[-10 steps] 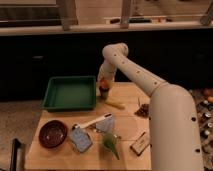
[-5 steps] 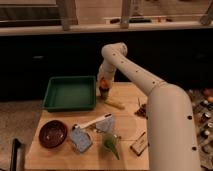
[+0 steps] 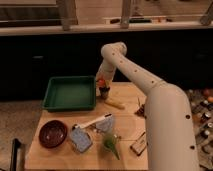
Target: Place apple in metal cup
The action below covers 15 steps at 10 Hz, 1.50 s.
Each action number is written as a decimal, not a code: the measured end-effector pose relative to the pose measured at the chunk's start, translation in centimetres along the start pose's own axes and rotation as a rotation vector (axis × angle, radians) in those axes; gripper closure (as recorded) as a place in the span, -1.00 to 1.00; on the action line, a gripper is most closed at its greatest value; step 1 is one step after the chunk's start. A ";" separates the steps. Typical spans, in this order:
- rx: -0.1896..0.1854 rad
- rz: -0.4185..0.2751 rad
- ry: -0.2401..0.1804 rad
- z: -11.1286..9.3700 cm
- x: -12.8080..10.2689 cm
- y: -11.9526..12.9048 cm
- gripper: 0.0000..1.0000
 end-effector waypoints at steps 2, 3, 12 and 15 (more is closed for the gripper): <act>-0.002 -0.001 0.001 0.0 0.0 0.0 -0.60; -0.003 -0.003 0.001 -0.1 0.0 0.0 -0.60; 0.021 -0.009 0.014 -0.9 0.1 0.3 -0.60; 0.022 -0.005 0.018 -1.2 0.2 0.5 -0.60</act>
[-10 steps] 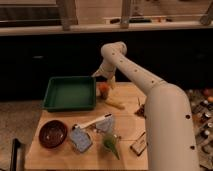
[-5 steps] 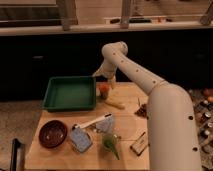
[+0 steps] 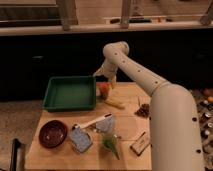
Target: Place apple in metal cup
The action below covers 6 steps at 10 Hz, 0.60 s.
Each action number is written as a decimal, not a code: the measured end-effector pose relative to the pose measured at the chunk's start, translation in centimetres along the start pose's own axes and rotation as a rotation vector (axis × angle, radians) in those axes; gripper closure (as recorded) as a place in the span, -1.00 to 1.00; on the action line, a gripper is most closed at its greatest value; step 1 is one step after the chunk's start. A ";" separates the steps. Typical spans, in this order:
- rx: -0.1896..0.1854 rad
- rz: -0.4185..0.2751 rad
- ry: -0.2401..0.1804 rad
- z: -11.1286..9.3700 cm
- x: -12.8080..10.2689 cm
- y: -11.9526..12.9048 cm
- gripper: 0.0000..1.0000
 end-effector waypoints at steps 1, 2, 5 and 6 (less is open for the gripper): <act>0.000 0.001 0.001 0.0 0.0 0.0 -0.60; 0.000 0.003 0.004 -0.1 0.0 0.2 -0.60; 0.004 0.006 0.015 -0.2 -0.1 0.3 -0.60; 0.005 0.007 0.017 -0.3 -0.1 0.4 -0.60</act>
